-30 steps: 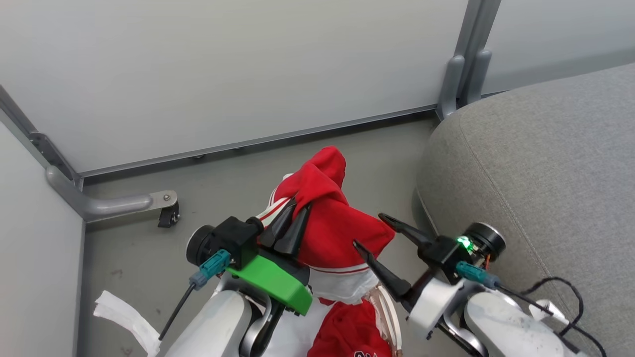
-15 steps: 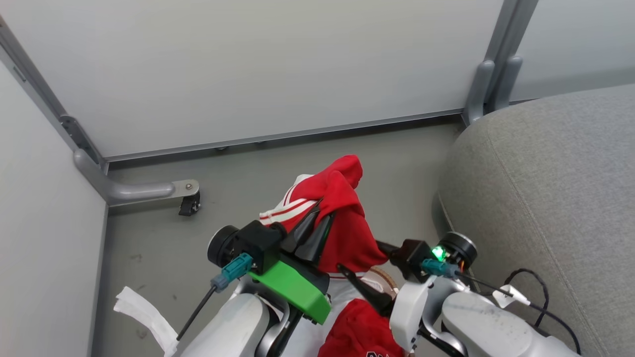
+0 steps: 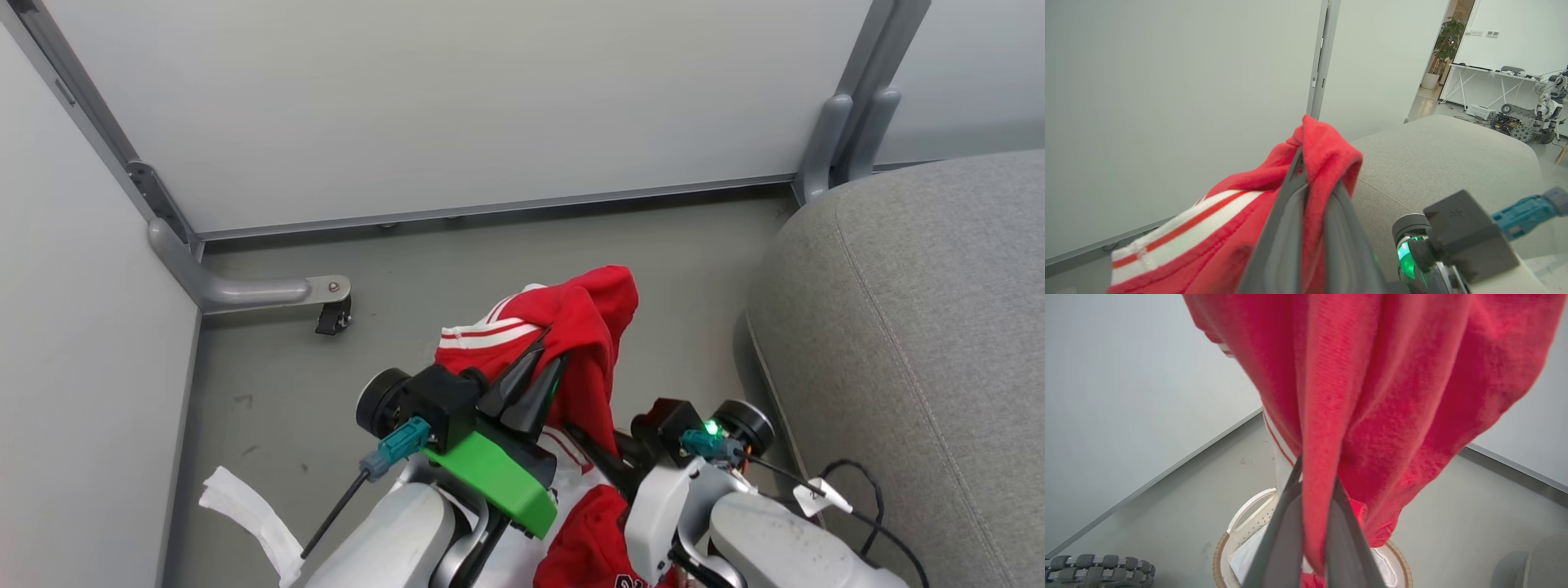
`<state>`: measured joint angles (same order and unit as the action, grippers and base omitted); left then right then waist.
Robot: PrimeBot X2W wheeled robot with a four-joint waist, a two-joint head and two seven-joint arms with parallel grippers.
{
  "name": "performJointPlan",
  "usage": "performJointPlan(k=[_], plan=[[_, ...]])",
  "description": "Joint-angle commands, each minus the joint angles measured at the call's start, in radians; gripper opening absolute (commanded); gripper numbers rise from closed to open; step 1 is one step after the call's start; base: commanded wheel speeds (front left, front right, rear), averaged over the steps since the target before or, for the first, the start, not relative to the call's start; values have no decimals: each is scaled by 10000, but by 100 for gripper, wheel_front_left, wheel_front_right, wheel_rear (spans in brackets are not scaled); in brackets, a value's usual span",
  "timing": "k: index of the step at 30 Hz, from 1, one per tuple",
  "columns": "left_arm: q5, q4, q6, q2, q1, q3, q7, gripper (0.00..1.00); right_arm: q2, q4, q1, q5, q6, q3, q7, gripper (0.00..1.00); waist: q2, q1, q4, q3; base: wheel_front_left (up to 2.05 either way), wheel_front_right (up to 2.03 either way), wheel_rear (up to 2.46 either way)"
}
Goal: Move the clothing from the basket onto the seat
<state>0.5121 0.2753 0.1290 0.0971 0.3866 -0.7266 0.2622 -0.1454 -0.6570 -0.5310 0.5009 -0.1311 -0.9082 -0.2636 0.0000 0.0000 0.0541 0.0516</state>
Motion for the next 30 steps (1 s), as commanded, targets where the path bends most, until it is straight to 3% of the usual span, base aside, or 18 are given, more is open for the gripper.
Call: performJointPlan(k=[1,18,19,20,21,30], plan=[[105,-16,30,-40,207,19,42,0,10,-124,293,-88,7,47,-14,0,0,0,14,4,0,0,0],[173,-127,30,-11,35,208,78,1,173,-272,1093,-314,8,520,2,0,0,0,-262,-109,0,0,0],[148,-124,30,12,7,235,76,41,183,-190,1106,-334,7,618,0,0,0,0,-307,-110,0,0,0],[112,-91,31,41,-53,255,75,74,191,-71,1131,-367,8,726,0,0,0,0,-385,-122,0,0,0],[96,-43,31,60,-84,278,75,100,184,66,1159,-387,8,854,-3,0,0,0,-446,-116,0,0,0],[-146,181,31,188,-472,641,38,100,64,1794,1921,-1136,8,2182,-18,0,0,0,-1822,-96,0,0,0]])
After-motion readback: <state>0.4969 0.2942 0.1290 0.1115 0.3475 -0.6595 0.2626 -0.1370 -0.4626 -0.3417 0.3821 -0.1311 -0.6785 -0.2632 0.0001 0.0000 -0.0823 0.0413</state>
